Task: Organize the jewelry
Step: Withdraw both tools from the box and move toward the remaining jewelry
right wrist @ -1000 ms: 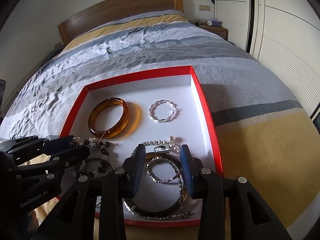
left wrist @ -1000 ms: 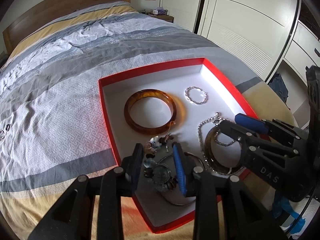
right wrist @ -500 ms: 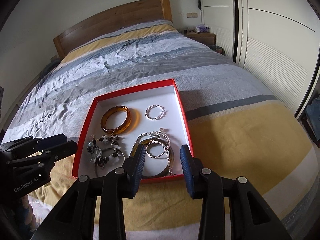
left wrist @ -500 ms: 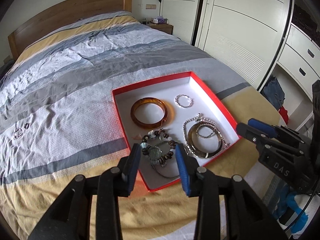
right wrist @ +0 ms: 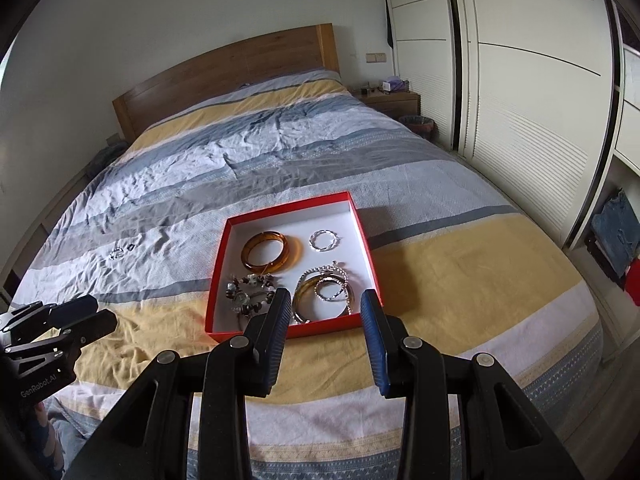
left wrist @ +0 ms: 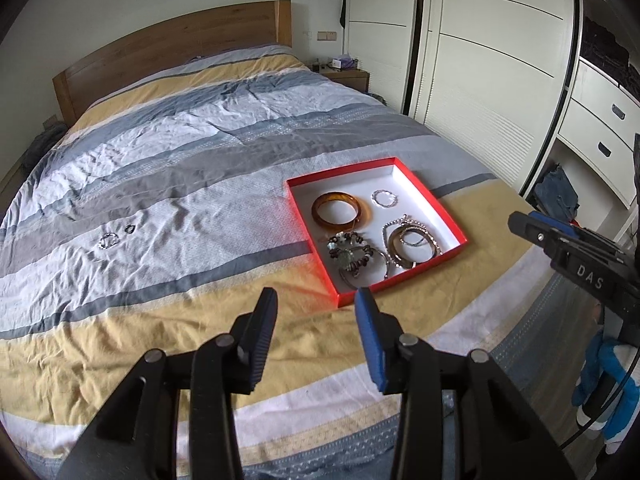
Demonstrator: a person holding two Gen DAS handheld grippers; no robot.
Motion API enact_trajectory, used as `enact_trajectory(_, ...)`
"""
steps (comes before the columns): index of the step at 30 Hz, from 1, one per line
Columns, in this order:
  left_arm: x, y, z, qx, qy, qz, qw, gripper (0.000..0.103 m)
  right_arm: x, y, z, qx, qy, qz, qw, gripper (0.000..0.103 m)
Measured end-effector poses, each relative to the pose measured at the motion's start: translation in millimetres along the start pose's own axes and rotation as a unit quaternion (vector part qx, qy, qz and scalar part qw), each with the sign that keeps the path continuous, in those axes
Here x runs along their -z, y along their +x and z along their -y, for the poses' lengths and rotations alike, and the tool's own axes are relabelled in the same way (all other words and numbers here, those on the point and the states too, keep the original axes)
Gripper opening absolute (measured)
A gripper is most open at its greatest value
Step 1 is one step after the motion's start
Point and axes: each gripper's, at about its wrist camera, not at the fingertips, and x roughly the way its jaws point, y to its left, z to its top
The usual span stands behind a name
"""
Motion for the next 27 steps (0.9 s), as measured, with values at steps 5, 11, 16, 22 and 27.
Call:
enact_trajectory(5,16,-43,-19,-0.017,-0.011,0.02,0.9996,0.038,5,-28,-25,-0.01,-0.009,0.006,1.0,0.038)
enact_trajectory(11,35,-92,-39,-0.043,-0.024,0.044,0.9978,0.04,9,-65,-60,-0.025,-0.03,0.023,0.999,0.042)
enact_trajectory(16,47,-127,-50,-0.06,-0.036,0.072,0.995,0.047,10,-101,-88,-0.036,-0.05,0.042,0.997,0.042)
enact_trajectory(22,66,-162,-61,-0.076,-0.048,0.093,0.9916,0.047,18,-134,-114,-0.049,-0.07,0.053,0.995,0.044)
enact_trajectory(27,80,-188,-73,-0.089,-0.06,0.111,0.9881,0.047,25,-153,-130,-0.062,-0.078,0.061,0.993,0.045)
